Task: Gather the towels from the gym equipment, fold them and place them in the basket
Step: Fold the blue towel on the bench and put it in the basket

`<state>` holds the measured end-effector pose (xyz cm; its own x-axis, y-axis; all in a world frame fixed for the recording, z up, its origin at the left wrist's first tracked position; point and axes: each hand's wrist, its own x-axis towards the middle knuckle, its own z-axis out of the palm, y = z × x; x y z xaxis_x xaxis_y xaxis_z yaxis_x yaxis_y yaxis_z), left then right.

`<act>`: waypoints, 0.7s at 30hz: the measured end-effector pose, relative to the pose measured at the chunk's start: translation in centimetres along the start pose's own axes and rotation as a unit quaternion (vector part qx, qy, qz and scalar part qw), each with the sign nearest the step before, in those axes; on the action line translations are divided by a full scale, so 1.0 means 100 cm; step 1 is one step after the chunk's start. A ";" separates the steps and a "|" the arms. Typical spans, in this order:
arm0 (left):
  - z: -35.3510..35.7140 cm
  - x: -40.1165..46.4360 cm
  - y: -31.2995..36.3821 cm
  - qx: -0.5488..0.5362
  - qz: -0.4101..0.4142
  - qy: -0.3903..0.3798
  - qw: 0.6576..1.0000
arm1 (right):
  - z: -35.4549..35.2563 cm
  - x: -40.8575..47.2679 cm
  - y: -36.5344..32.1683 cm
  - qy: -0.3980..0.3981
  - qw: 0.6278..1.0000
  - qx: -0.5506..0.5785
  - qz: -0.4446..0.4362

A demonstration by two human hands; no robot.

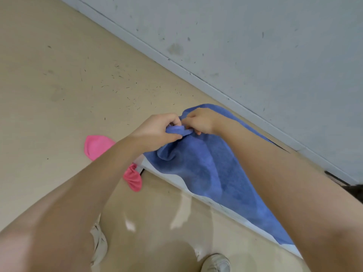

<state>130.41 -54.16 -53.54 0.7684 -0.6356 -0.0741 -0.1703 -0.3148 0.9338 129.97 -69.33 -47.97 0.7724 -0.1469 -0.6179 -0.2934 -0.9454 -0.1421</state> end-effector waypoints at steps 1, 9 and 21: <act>0.004 -0.003 0.001 0.003 -0.003 -0.010 1.000 | 0.004 -0.001 0.002 0.027 1.000 -0.009 0.000; 0.046 -0.016 -0.004 0.062 0.076 -0.074 0.992 | 0.013 0.009 -0.004 0.107 0.975 -0.191 0.047; 0.052 -0.016 0.015 0.035 0.070 -0.084 0.993 | 0.021 -0.013 0.088 0.424 0.851 0.298 0.082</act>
<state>125.73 -57.28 -53.82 0.6217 -0.7832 -0.0089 -0.3150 -0.2604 0.9127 125.22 -76.82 -50.00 0.7478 -0.6593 0.0781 -0.4750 -0.6136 -0.6308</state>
